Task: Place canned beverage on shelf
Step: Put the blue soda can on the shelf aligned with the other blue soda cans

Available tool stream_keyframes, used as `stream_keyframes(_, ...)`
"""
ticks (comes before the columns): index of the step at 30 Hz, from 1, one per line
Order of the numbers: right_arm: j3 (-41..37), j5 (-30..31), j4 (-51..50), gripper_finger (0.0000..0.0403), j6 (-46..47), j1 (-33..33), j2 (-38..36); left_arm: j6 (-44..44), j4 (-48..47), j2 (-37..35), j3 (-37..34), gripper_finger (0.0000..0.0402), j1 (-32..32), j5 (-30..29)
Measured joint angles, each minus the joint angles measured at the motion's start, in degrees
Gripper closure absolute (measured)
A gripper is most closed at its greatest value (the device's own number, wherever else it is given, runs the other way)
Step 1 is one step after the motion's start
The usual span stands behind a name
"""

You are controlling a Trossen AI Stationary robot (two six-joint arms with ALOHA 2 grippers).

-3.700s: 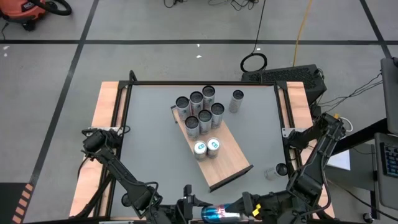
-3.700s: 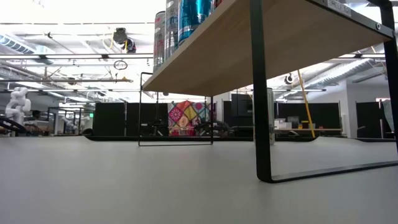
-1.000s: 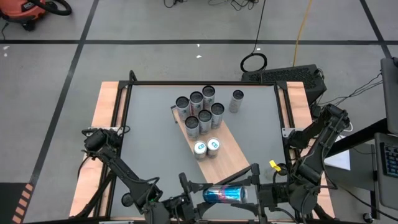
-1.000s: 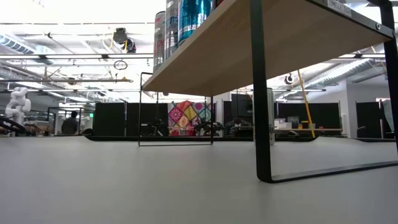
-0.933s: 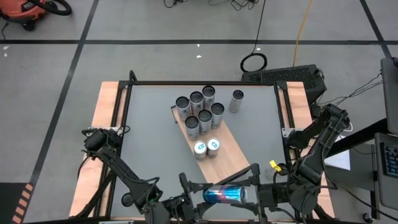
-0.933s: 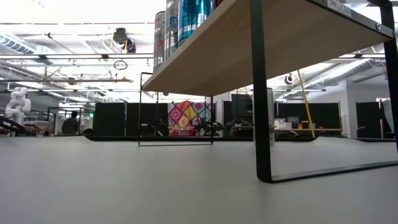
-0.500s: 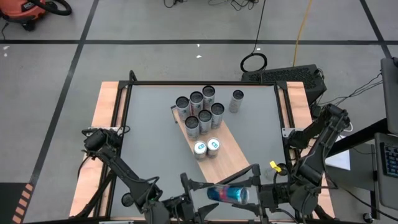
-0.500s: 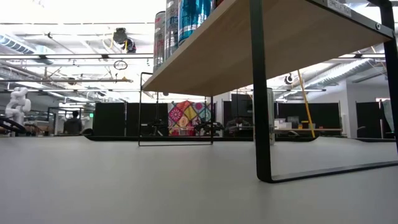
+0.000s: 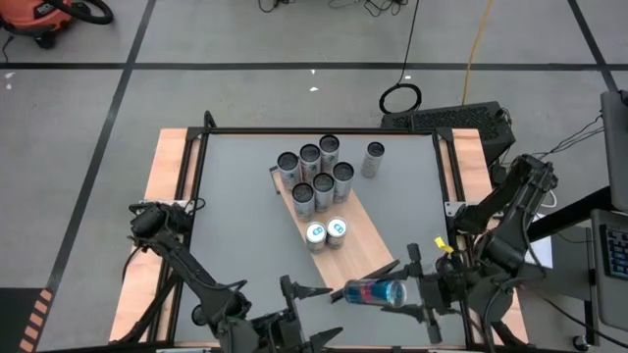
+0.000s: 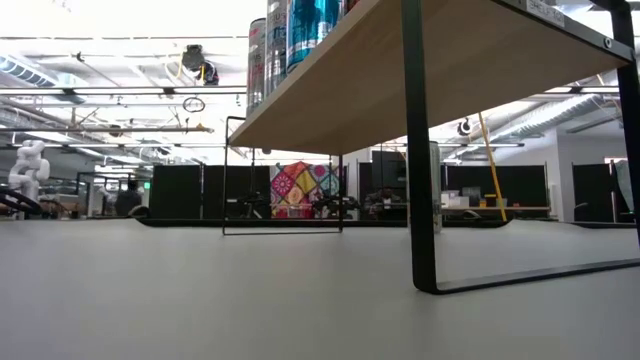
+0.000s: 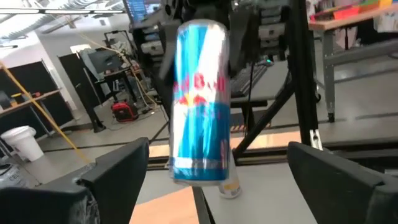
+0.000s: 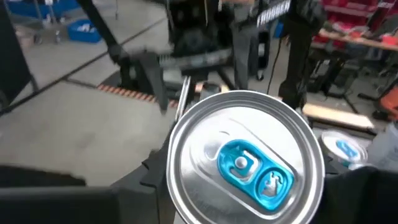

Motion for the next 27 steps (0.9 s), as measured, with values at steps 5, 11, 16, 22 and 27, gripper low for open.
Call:
stream_keyframes(5,0.00,-4.74,-6.52,0.0229,2.73,-2.13,-3.21,0.14,0.44,-1.52,0.11,0.0022,-0.26,-1.78)
stream_keyframes(11,0.00,-9.83,-13.91,0.0228,5.99,-7.17,-7.20,0.01,-0.13,-4.26,0.15,0.0022,-0.86,-3.27)
stream_keyframes(16,0.00,-15.14,-20.37,0.0228,5.78,-12.43,-9.60,-3.25,-1.43,-6.88,0.19,0.0022,-2.23,-5.04)
stream_keyframes(22,0.00,-22.56,-24.23,0.0228,1.09,-19.49,-9.89,-13.41,-16.30,-10.64,0.20,0.0022,-2.94,-2.95)
stream_keyframes(27,0.00,-29.91,-24.74,0.0227,-4.12,-25.41,-9.89,-18.91,-22.03,-13.84,0.20,0.0022,-1.19,9.93)
